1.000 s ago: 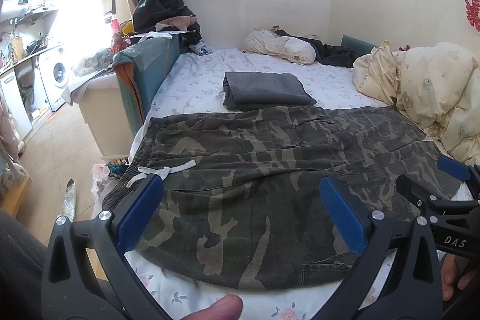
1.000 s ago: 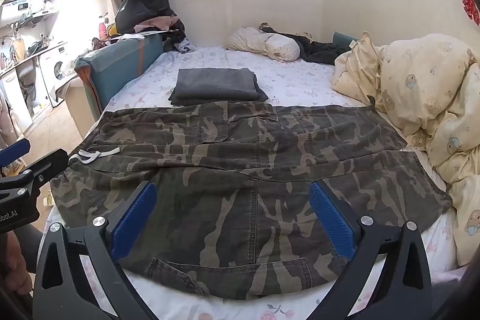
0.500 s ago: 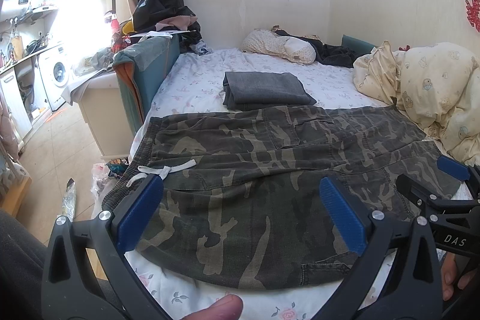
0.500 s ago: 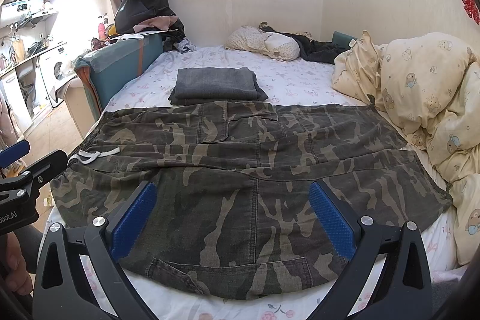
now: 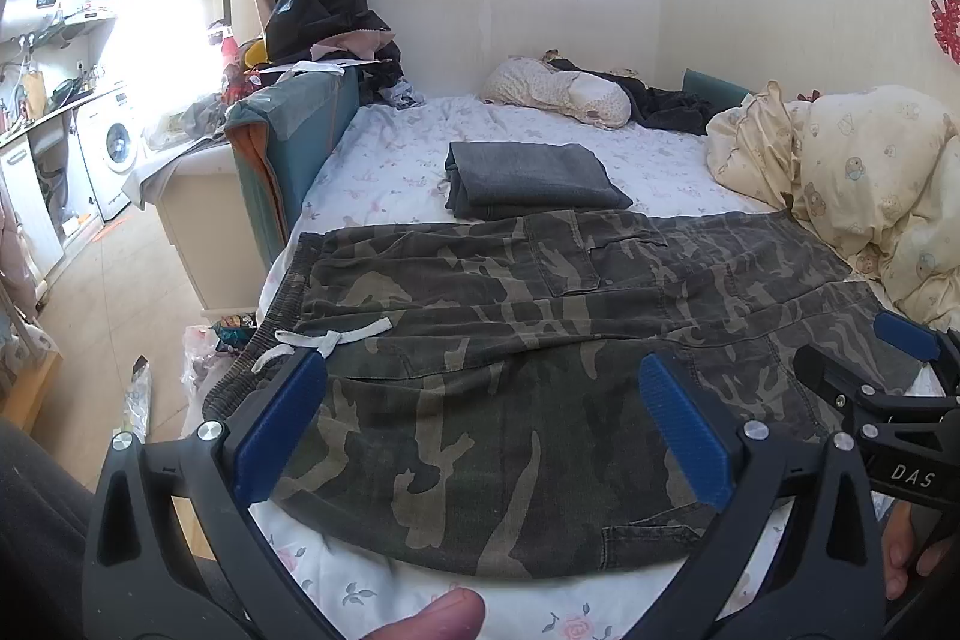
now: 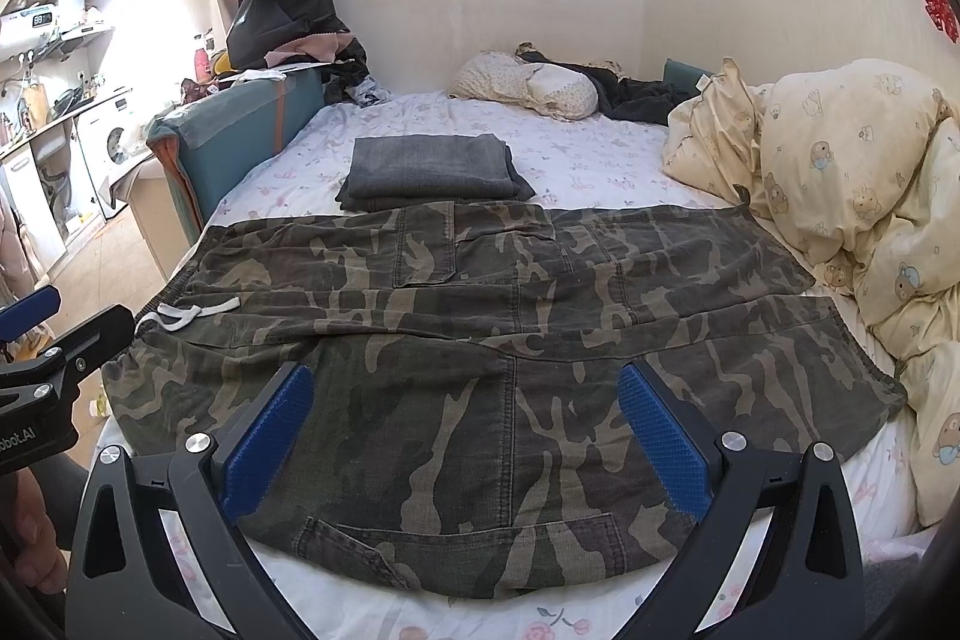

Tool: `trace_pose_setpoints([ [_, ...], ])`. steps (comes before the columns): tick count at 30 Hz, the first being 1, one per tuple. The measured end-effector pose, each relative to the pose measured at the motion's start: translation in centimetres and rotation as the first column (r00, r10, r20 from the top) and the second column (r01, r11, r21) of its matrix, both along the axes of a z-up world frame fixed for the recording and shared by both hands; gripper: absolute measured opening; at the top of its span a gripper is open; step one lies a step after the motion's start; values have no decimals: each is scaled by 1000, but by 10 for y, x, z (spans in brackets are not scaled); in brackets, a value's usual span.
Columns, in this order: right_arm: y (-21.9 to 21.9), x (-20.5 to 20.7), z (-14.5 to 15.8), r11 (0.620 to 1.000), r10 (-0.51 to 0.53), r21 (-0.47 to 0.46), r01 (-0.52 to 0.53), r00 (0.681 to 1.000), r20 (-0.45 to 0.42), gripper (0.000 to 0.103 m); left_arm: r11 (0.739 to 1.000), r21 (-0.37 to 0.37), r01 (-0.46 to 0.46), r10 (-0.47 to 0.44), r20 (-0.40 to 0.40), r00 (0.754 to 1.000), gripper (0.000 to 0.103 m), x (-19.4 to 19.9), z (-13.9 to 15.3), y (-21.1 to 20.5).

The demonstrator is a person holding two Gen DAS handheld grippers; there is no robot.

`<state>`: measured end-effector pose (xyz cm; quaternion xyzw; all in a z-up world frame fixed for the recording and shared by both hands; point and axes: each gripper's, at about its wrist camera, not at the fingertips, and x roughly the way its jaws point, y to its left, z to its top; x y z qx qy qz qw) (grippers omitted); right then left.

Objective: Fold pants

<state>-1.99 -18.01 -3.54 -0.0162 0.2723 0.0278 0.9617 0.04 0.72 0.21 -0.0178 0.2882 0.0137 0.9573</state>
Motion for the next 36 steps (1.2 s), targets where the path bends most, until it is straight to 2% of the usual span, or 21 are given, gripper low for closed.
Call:
trace_pose_setpoints([
  [36,5,0,-7,1000,0,3,0,1000,-12,103,1000,12,8,-9,7,1000,103,0,4,-1],
])
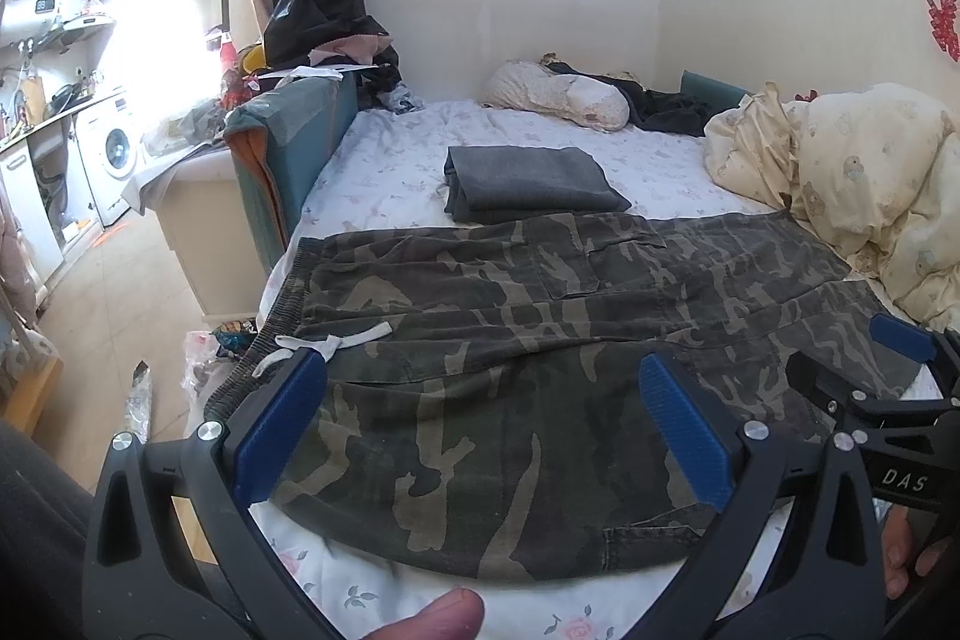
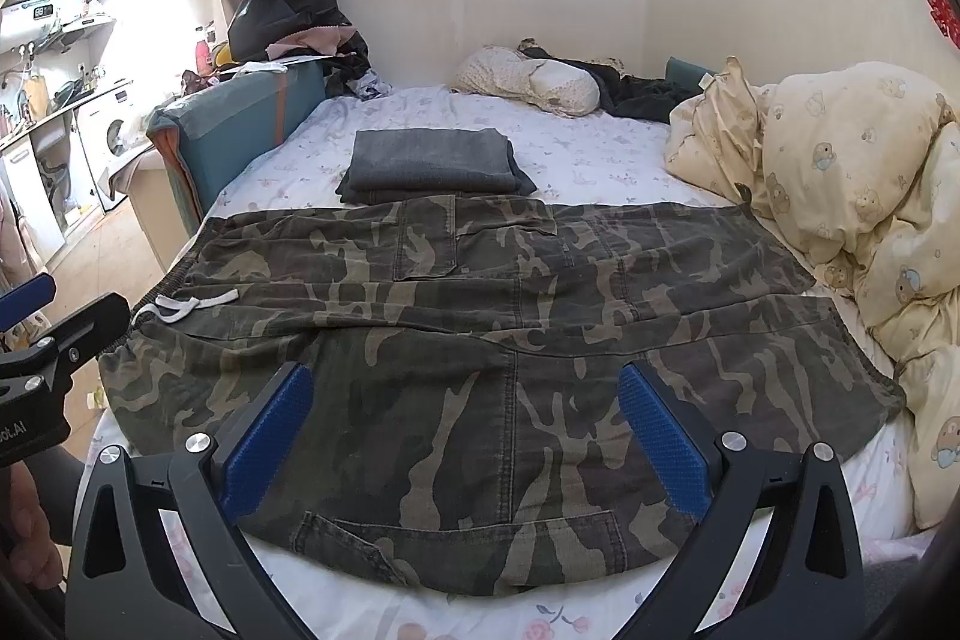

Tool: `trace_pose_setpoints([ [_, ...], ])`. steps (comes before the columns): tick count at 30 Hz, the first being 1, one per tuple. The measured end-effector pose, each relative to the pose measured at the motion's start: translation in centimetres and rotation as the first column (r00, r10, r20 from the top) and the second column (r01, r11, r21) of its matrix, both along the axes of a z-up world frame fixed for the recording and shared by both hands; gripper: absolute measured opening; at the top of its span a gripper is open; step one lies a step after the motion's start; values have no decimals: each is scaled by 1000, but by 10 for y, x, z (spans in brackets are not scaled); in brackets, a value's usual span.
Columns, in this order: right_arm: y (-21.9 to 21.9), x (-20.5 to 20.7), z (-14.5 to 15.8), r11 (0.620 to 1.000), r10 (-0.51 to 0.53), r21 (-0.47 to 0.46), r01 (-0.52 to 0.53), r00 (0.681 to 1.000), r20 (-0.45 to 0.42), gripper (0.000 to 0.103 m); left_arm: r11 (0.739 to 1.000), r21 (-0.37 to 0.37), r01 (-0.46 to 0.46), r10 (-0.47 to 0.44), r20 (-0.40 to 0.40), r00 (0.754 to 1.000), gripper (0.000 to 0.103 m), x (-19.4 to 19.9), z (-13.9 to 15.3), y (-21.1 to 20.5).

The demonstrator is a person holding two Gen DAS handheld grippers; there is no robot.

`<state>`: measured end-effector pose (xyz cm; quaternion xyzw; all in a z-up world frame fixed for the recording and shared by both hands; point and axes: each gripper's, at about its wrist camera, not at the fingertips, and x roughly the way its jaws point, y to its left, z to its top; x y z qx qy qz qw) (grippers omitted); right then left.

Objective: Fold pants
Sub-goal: 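Grasp the cuff of one pant leg with the left gripper and lift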

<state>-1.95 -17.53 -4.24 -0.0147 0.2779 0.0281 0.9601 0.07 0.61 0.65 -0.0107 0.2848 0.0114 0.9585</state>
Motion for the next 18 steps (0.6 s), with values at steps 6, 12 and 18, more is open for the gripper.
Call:
trace_pose_setpoints([
  [6,-18,-2,11,995,-7,96,6,1000,2,103,1000,0,26,-26,-31,999,103,2,8,11],
  [12,-47,3,16,973,-58,221,64,998,-37,103,997,-20,-69,66,-131,989,103,28,-7,36],
  [18,-70,3,15,955,-88,278,106,993,-77,103,939,22,-343,336,-262,905,103,58,-32,111],
])
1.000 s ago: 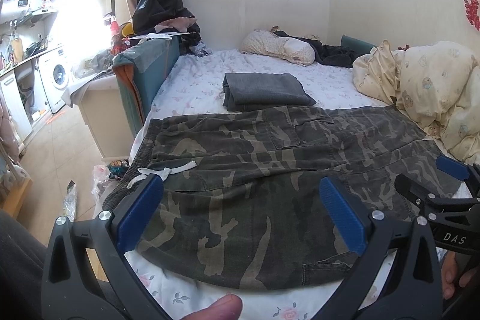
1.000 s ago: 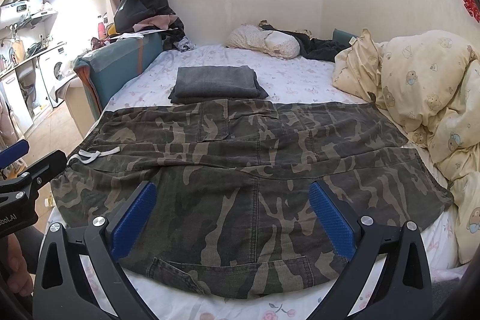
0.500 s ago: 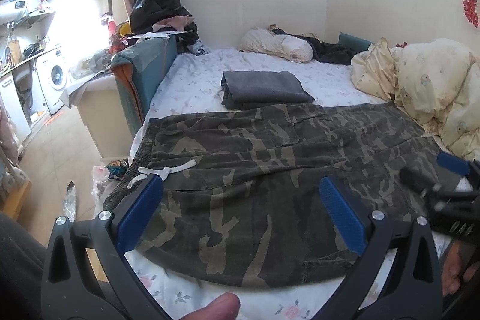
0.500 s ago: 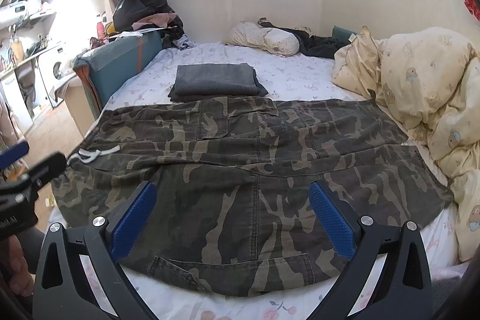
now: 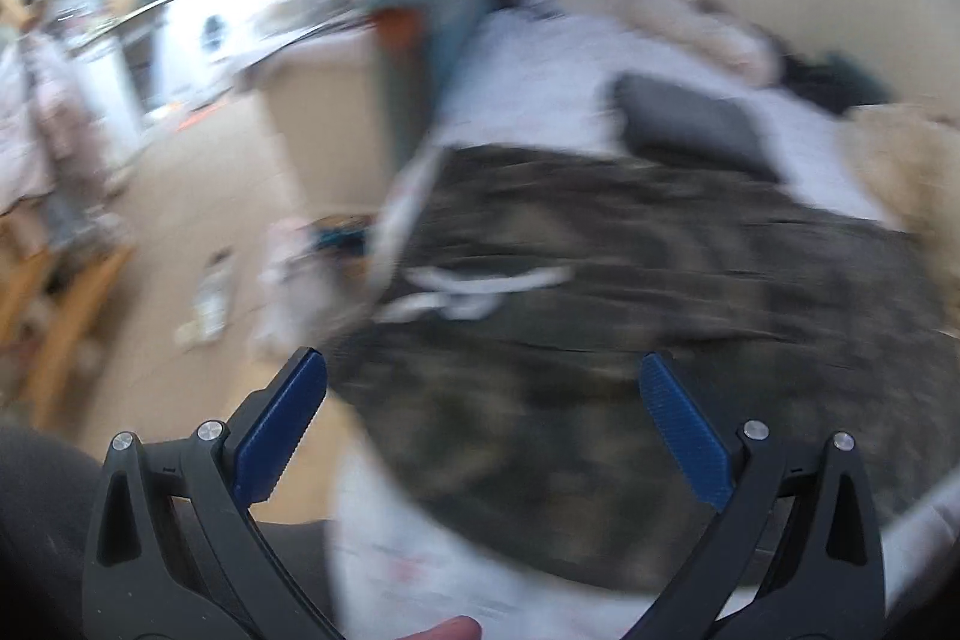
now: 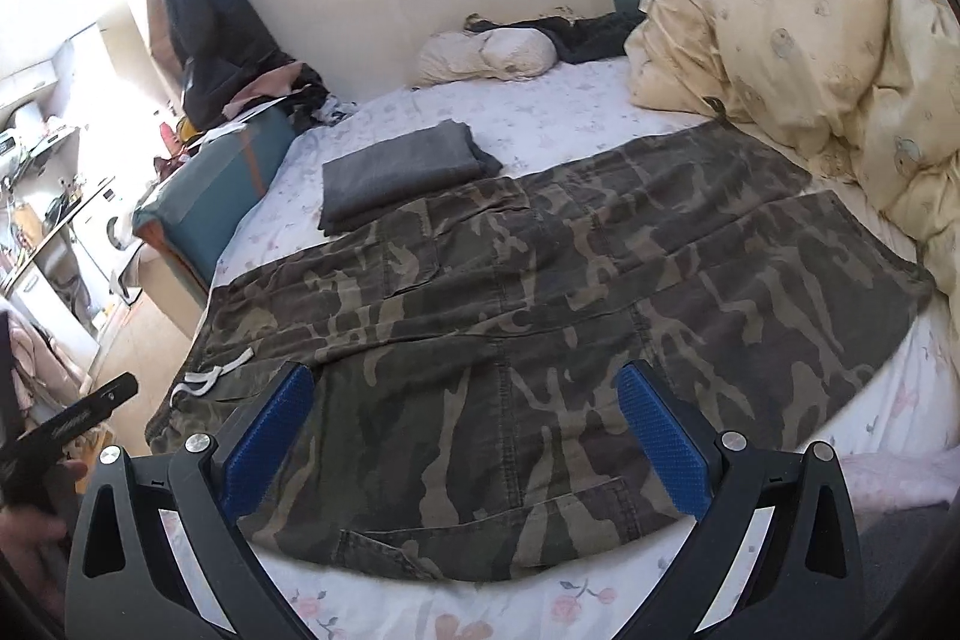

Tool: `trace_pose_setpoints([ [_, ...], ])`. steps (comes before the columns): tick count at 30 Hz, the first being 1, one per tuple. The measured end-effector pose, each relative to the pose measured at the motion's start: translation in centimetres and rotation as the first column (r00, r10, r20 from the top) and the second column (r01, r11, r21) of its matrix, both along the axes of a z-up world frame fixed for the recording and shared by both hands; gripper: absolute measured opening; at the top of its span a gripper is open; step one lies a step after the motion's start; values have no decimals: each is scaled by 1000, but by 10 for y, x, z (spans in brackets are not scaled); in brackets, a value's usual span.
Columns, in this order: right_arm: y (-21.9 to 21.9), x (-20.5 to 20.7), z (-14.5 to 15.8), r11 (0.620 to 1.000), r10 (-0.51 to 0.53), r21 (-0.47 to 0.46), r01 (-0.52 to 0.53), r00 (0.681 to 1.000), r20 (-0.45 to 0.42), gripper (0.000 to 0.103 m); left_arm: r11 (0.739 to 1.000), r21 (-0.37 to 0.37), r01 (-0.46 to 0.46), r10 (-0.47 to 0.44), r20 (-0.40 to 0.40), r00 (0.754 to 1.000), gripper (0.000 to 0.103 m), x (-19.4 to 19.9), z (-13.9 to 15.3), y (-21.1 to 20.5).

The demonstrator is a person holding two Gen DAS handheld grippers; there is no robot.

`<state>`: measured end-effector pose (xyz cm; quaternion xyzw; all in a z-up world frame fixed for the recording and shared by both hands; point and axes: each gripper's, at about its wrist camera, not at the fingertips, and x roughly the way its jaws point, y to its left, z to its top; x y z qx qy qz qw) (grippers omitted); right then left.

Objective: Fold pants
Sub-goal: 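Grasp the cuff of one pant leg with the left gripper and lift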

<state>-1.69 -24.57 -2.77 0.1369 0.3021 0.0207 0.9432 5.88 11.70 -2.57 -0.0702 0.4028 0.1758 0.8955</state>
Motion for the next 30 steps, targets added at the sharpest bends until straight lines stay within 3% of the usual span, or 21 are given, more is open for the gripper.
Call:
trace_pose_setpoints([
  [2,-6,-1,0,1000,-5,4,5,1000,-2,103,992,-44,-117,114,-78,990,101,12,-20,44],
  [5,-16,-1,-4,999,-25,38,26,999,-26,103,954,-191,-232,206,-144,968,86,16,-58,101],
  [6,-19,1,-6,998,-28,59,31,999,-40,103,937,-240,-255,218,-167,961,80,16,-71,113],
  [7,-20,3,-8,997,-31,75,35,998,-55,103,901,-311,-303,253,-191,948,79,13,-89,126],
  [10,-16,11,-15,995,-31,88,39,995,-93,103,828,-427,-362,264,-272,925,77,11,-125,134],
  [12,-12,13,-16,997,-25,70,32,995,-93,103,807,-470,-358,245,-286,926,56,13,-138,130],
  [13,-9,13,-17,998,-24,48,29,995,-93,103,814,-474,-336,225,-276,934,54,18,-140,123],
  [15,-6,14,-21,999,-28,20,31,994,-104,103,841,-449,-304,198,-268,943,39,25,-136,115],
  [17,-5,17,-24,999,-31,12,33,992,-120,103,844,-456,-282,185,-247,951,18,27,-128,111],
  [21,-9,19,-25,999,-40,17,42,991,-124,103,892,-418,-173,119,-153,981,12,30,-83,101],
  [23,-13,21,-28,992,10,126,8,990,-140,103,916,-387,-102,62,-114,991,12,32,-59,92],
  [26,-11,23,-54,919,124,392,-34,970,-209,103,943,-323,-75,34,-132,991,12,38,-43,85],
  [28,3,24,-91,846,189,533,3,933,-305,103,937,-332,-111,58,-165,985,12,41,-47,88],
  [30,23,22,-134,814,215,575,88,873,-438,103,936,-326,-131,75,-179,981,12,39,-53,90],
])
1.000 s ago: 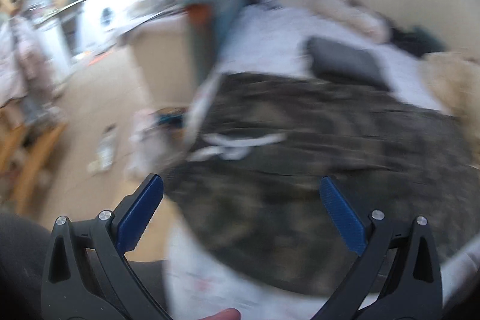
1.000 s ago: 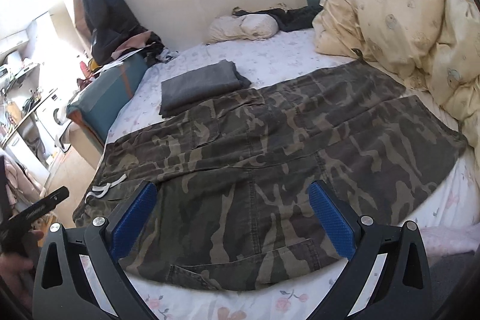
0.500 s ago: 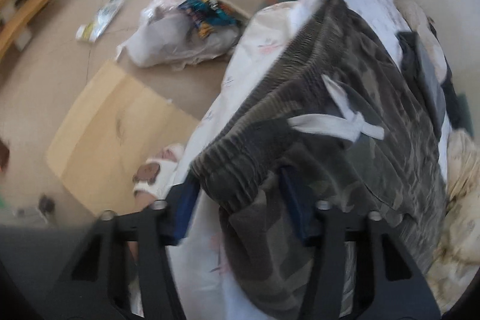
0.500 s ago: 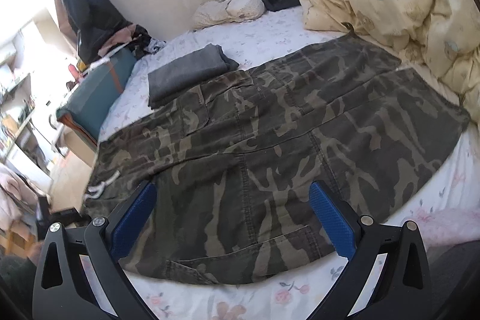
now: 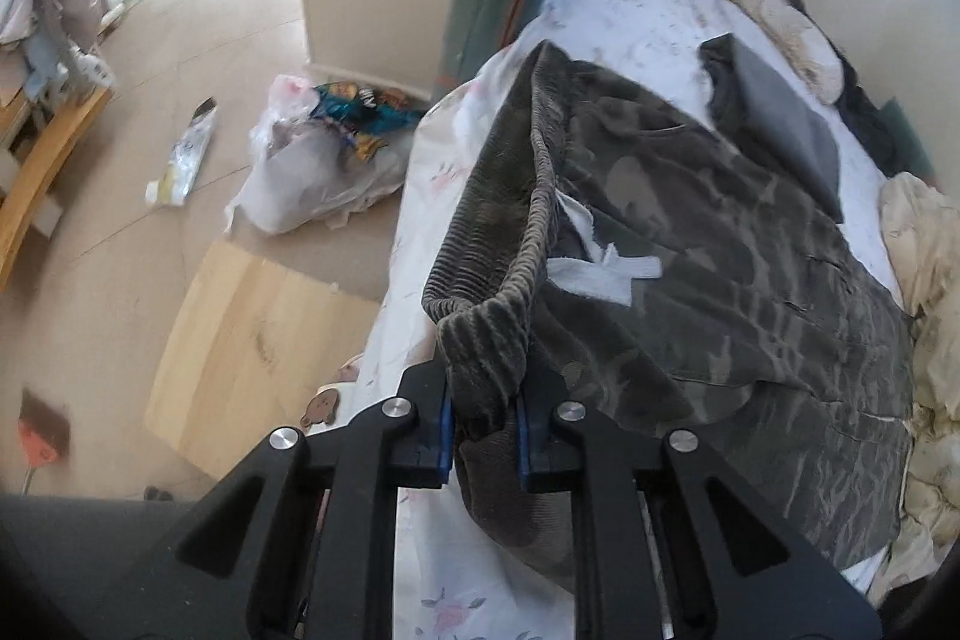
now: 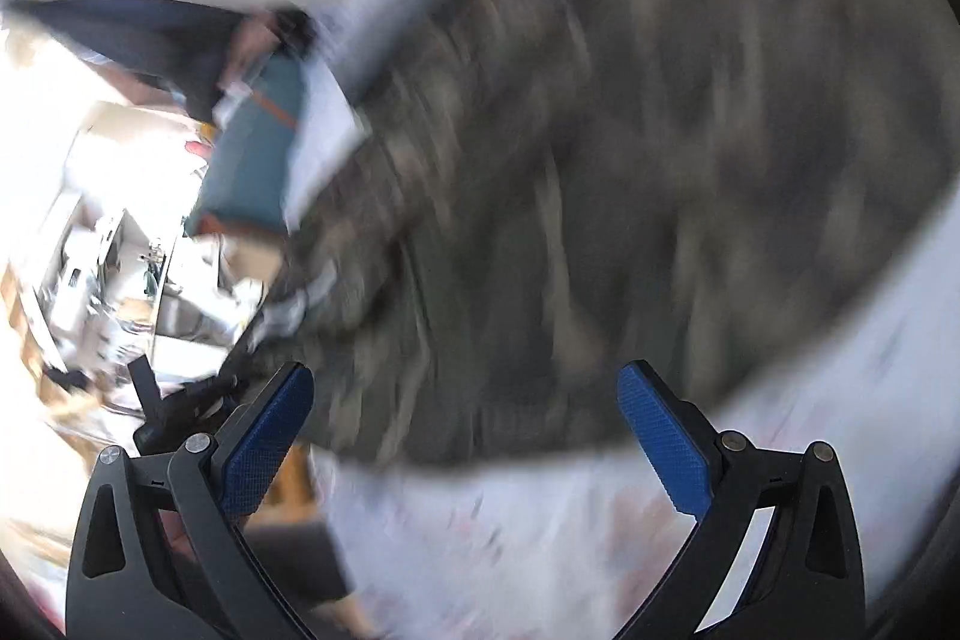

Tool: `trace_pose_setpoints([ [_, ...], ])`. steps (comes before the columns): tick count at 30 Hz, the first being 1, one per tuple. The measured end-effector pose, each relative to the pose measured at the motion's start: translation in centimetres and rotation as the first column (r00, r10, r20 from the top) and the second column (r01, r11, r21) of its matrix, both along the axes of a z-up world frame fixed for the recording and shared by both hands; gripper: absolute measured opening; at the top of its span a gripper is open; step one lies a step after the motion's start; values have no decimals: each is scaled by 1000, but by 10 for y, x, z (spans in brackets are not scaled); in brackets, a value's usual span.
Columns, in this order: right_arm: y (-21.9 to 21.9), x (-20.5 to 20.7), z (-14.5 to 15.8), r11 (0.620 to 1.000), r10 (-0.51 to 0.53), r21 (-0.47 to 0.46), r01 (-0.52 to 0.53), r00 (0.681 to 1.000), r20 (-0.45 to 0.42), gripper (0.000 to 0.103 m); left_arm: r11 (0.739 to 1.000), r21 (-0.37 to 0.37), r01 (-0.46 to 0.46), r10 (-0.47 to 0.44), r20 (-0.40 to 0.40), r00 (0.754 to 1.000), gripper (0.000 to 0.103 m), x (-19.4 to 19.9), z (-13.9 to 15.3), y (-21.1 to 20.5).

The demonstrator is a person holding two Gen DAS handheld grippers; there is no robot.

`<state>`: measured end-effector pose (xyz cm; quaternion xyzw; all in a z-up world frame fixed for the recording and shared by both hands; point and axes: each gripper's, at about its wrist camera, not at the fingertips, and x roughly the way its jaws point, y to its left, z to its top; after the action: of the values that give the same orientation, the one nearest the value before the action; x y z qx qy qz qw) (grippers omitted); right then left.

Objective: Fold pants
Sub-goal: 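Grasp the cuff of one pant leg with the left gripper and lift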

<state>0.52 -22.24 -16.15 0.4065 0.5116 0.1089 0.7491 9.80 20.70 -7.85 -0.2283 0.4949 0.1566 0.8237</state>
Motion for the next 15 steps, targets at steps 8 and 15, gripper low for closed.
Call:
trace_pose_setpoints([
  [8,-19,23,-37,963,-237,-151,223,968,-83,103,1000,-15,-8,8,-2,1000,12,0,-8,5],
  [15,-125,61,-30,805,-553,-261,533,833,-7,103,1000,0,-12,12,-7,1000,12,1,-8,4],
])
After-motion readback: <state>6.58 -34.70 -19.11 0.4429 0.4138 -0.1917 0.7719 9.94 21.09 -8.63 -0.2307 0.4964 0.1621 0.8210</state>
